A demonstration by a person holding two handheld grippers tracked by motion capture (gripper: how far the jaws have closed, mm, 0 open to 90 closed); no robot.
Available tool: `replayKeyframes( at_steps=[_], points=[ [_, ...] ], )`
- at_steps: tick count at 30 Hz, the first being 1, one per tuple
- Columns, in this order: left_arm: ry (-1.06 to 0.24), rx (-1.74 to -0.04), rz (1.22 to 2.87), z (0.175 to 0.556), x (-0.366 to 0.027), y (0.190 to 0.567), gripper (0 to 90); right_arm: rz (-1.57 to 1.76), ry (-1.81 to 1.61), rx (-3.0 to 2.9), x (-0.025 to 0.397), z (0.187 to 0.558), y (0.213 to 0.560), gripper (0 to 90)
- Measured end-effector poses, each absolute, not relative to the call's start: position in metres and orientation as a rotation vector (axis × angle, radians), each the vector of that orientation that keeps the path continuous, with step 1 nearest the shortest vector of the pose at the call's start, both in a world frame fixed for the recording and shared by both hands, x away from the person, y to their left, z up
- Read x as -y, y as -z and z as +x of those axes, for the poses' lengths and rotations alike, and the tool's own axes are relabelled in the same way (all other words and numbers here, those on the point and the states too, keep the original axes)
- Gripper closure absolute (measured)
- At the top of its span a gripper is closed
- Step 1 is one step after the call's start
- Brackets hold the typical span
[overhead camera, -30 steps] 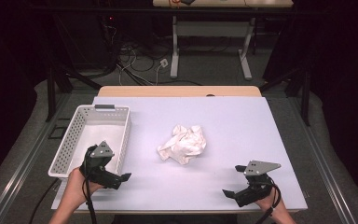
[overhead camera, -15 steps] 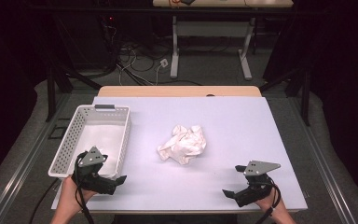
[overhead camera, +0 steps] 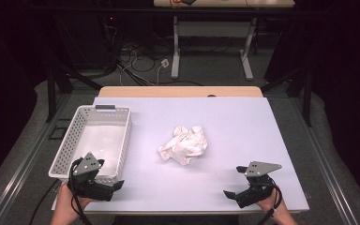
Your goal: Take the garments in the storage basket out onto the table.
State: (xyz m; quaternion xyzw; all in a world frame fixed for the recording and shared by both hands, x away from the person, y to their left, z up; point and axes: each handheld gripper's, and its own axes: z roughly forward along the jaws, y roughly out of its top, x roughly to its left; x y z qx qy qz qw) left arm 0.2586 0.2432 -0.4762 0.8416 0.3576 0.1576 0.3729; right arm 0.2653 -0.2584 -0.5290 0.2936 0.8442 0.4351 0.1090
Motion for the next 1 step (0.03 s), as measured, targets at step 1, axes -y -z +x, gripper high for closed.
replayKeyframes(
  at_steps=[1],
  points=[
    [-0.405, -0.916, 2.155, 0.2586, -0.2428, 0.4765, 0.0, 0.863, -1.279, -2.482, 0.2585, 0.2654, 0.529, 0.1]
  ],
)
